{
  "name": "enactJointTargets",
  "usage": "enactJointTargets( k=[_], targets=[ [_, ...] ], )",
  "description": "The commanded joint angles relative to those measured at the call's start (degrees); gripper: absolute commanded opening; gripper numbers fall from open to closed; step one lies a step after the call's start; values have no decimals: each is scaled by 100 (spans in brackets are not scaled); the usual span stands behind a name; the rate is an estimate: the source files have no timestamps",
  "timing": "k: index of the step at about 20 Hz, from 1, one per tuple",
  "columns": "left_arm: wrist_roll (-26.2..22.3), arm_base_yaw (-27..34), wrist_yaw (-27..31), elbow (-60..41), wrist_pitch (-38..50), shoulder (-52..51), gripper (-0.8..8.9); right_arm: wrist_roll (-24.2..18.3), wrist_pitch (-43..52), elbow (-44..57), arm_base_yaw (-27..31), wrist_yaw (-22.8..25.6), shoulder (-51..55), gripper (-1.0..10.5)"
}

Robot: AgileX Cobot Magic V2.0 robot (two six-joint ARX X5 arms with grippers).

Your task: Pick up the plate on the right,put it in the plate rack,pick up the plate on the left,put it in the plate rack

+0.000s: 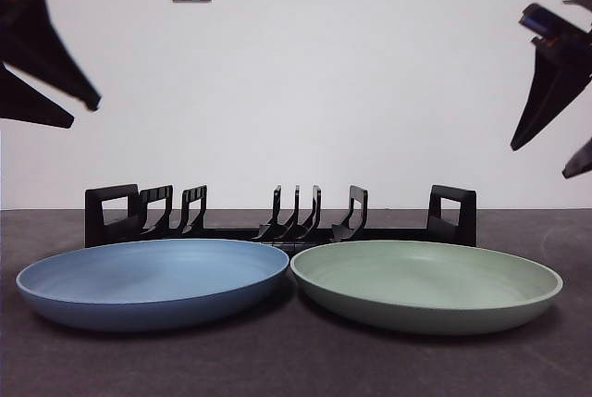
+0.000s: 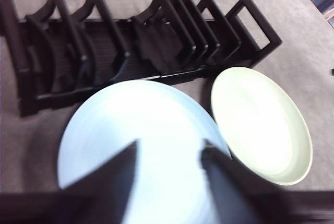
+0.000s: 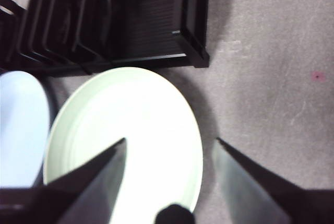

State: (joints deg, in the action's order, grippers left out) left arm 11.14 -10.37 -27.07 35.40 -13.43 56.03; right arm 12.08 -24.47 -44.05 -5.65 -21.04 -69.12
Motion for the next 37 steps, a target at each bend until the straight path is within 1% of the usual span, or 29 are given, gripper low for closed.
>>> enactJointTargets(
  k=[1,3,6,7,8,9,11,14,17,18,20,21,24,26,28,30,32,33,36,37],
  targets=[
    [-103,-205,66,177,46,7,321,-164,9,-83,-4,-9,-260,311],
    [-380,-494,352,444,-79,9,321,-170,7,-125,-7,-11,-553,311],
    [-898,-1062,1045,918,-452,20,321,-170,4,-127,-11,-24,-1025,309],
    [-1080,-1248,1272,1056,-566,20,321,-173,4,-127,-15,-142,-1165,293],
    [-1268,-1436,1471,1178,-654,33,321,-186,9,-127,-20,-293,-1283,242],
    [-1388,-1615,1615,1268,-695,48,320,-216,17,-127,-35,-365,-1386,214],
    [-1563,-1950,1812,1364,-704,94,321,-278,20,-127,-63,-411,-1556,215],
    [-1593,-2367,2109,1375,-719,208,320,-319,35,-127,-118,-387,-1810,215],
    [-1593,-2658,2267,1375,-780,358,320,-319,66,-127,-129,-326,-2057,198],
    [-1591,-2723,2262,1375,-796,387,320,-321,66,-127,-138,-240,-2127,132],
    [-1596,-2837,2262,1375,-822,433,320,-358,55,-127,-140,-240,-2194,7],
    [-1620,-2870,2262,1375,-850,437,320,-358,59,-127,-140,-240,-2194,-19],
    [-1882,-2981,2262,1375,-944,463,320,-339,55,-127,-140,-243,-2170,-17],
    [-2085,-3106,2260,1375,-1027,481,320,-192,-13,-127,-140,-251,-2114,-17],
    [-2341,-3274,2256,1375,-1078,494,321,-142,-149,-129,-140,-264,-1961,-17],
    [-2715,-3519,2256,1375,-1086,496,320,-114,-260,-129,-157,-269,-1698,-17],
    [-3250,-3842,2267,1375,-1117,496,320,55,-317,-129,-162,-306,-1349,-17],
    [-3405,-4015,2308,1375,-1110,525,319,140,-330,-138,-168,-308,-1178,-17],
    [-3679,-4503,2664,1375,-1126,769,319,201,-804,-363,-299,-313,-894,-17],
    [-3694,-4629,2763,1375,-1117,894,319,195,-1040,-501,-393,-310,-885,-17]
  ],
)
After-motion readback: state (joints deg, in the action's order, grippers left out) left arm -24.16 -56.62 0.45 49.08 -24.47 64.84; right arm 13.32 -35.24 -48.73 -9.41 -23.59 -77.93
